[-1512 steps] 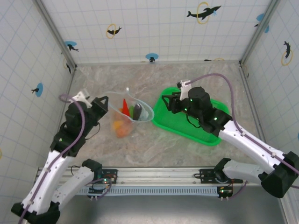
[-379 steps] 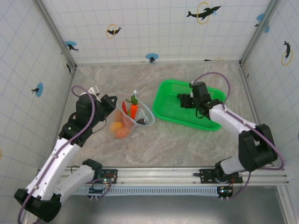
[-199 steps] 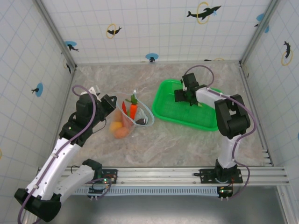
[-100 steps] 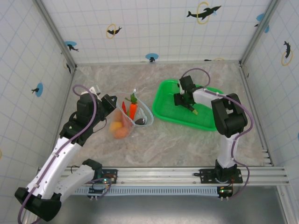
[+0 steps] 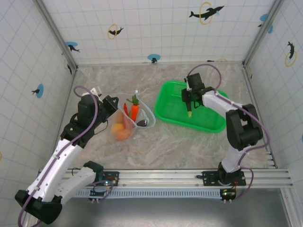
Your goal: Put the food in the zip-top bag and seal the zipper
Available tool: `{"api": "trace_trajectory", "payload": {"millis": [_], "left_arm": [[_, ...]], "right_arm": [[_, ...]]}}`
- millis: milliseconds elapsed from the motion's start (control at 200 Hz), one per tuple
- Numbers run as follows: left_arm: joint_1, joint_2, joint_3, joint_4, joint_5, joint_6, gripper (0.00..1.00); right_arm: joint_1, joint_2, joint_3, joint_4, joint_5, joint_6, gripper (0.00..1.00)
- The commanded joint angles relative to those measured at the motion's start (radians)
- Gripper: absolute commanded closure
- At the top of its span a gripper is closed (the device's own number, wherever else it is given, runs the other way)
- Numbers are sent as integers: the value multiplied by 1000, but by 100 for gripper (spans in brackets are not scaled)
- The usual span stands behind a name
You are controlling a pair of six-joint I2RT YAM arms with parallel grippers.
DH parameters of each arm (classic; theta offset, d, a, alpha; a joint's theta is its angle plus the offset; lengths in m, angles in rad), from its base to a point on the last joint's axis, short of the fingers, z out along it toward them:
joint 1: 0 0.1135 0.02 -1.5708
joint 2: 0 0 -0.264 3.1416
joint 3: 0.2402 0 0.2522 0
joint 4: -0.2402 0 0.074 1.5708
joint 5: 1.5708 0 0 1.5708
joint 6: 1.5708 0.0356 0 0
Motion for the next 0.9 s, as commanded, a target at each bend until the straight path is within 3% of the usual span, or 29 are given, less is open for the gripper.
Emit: {"api": "trace_trajectory", "payload": {"millis": [0, 210, 435, 530, 651, 896], "left_arm": [[4, -16, 17, 22, 5, 13, 100], [4, -12, 3, 28, 25, -1, 100], [4, -4, -3, 34, 44, -15, 100], [4, -5, 0, 33, 44, -16, 100], [4, -4, 3, 34, 44, -15, 100], [4, -7, -7, 26, 39, -21, 100]], "right_arm": [[13, -146, -62, 126, -9, 30, 67], [88, -407, -267, 510, -60, 88, 69], [284, -523, -397, 957, -85, 66, 77], [362, -511, -394, 1104, -87, 31, 78], [426, -456, -338, 1168, -80, 24, 76], [460, -262, -305, 1471, -58, 202, 72]]}}
